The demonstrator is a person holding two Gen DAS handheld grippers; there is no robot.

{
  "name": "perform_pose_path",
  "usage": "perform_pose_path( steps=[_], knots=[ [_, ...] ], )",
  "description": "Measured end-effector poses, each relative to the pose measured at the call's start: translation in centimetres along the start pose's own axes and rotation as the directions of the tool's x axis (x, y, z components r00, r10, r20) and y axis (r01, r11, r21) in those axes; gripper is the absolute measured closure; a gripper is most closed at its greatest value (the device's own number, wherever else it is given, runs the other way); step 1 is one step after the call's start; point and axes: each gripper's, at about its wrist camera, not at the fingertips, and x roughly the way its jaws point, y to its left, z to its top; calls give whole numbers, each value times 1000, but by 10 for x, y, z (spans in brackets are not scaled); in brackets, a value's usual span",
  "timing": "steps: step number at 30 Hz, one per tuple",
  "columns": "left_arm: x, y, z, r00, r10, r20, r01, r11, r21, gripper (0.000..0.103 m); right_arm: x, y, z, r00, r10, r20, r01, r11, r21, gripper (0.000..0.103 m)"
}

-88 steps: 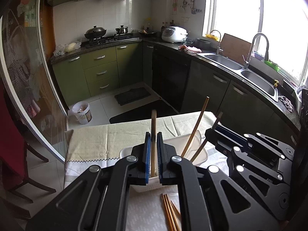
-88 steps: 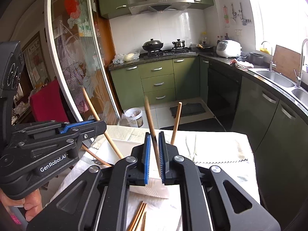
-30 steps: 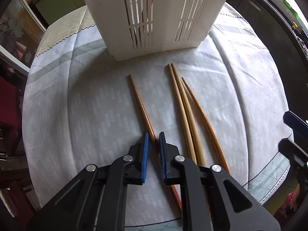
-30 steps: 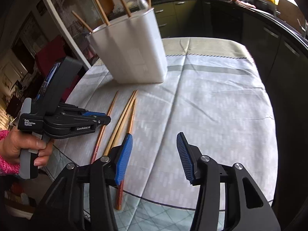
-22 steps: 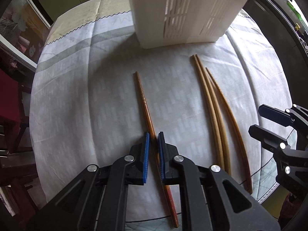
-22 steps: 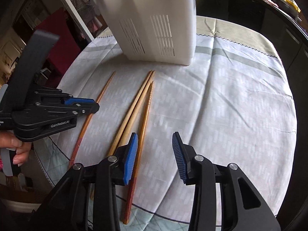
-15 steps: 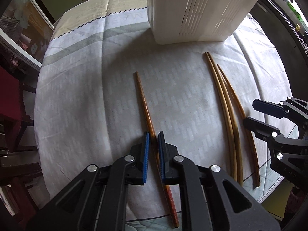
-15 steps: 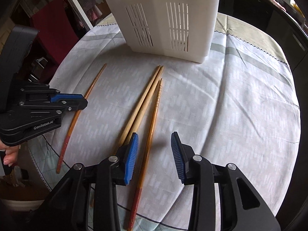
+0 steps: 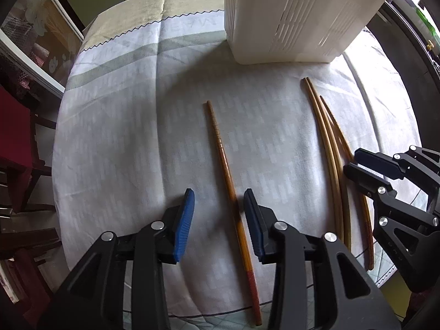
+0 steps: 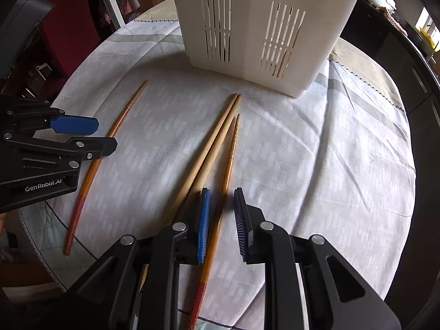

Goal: Organize utensils
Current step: 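Close the right gripper on a wooden chopstick while the left gripper holds its own, then lift both held chopsticks upright and carry them over the white holder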

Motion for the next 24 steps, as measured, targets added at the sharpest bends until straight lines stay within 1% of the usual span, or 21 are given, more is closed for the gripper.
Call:
perform_pose_path(
  steps=[2,3,5,7,8,11,14,19,24],
  knots=[
    [0,-2,1,1000,0,5,0,1000,3,67,-2,0,-2,1000,-4,-2,4,1000,0,85],
    [-1,-2,1,1000,1,8,-1,1000,3,69,-2,0,-3,1000,-1,0,1,1000,-3,90],
    [-3,-6,2,1000,-2,8,2,1000,9,83,-2,1,-3,1000,9,4,-9,1000,2,93],
    [-4,-11,3,1000,-5,3,5,1000,10,92,-3,1,-5,1000,17,9,-17,1000,13,94],
    [-5,-13,3,1000,-5,2,5,1000,10,95,-2,-1,-4,1000,25,9,-25,999,21,94],
    [-7,-16,3,1000,-13,-4,13,1000,-3,96,-2,-10,-3,999,52,12,-53,997,55,96],
    [-12,-13,0,1000,-18,13,18,1000,-13,96,-12,-20,-5,996,75,46,-78,993,83,96],
    [-40,5,1,995,-30,96,32,999,-14,96,-45,-37,-14,985,104,137,-121,985,121,96],
    [-80,5,-7,981,-47,189,46,999,10,96,-89,-52,-28,962,115,246,-153,978,143,95]
  ],
)
